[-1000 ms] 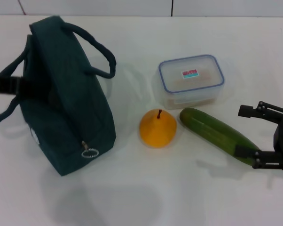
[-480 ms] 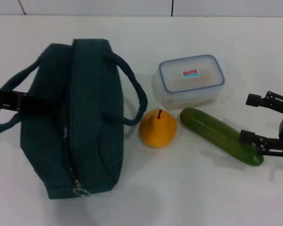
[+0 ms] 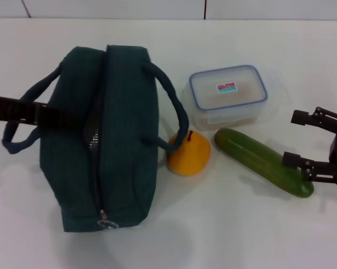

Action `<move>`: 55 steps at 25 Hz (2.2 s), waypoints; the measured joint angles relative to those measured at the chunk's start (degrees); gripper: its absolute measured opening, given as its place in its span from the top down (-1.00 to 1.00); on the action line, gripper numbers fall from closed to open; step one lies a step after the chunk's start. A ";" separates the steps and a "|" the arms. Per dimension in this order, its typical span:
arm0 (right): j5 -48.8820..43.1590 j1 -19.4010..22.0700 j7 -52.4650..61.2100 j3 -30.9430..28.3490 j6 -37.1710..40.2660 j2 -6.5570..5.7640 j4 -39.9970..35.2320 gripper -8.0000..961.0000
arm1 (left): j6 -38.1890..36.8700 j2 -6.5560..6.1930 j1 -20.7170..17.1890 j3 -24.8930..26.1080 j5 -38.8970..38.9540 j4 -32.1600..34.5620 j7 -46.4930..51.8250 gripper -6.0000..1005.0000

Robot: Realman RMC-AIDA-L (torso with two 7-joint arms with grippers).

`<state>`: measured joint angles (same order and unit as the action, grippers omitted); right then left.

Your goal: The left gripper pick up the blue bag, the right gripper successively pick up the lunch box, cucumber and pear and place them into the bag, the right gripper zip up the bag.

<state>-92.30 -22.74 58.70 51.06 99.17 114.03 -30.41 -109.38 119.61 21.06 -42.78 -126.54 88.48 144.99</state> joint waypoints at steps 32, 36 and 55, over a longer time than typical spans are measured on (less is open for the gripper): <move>11.34 -12.90 35.30 -5.38 -38.03 1.13 15.21 -0.78 | 1.21 -0.10 3.41 -0.81 1.21 -2.70 0.99 0.91; 11.35 -16.14 35.98 -5.24 -38.34 1.18 19.25 -0.78 | 1.24 -0.08 3.75 -0.81 1.22 -2.70 1.00 0.91; 11.31 -19.13 35.59 -5.10 -41.39 2.13 23.64 -0.54 | 1.27 -0.08 4.51 -0.81 1.21 -3.31 1.61 0.91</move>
<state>-80.99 -41.88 94.29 45.96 57.78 116.16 -6.78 -108.11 119.53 25.58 -43.59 -125.33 85.17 146.61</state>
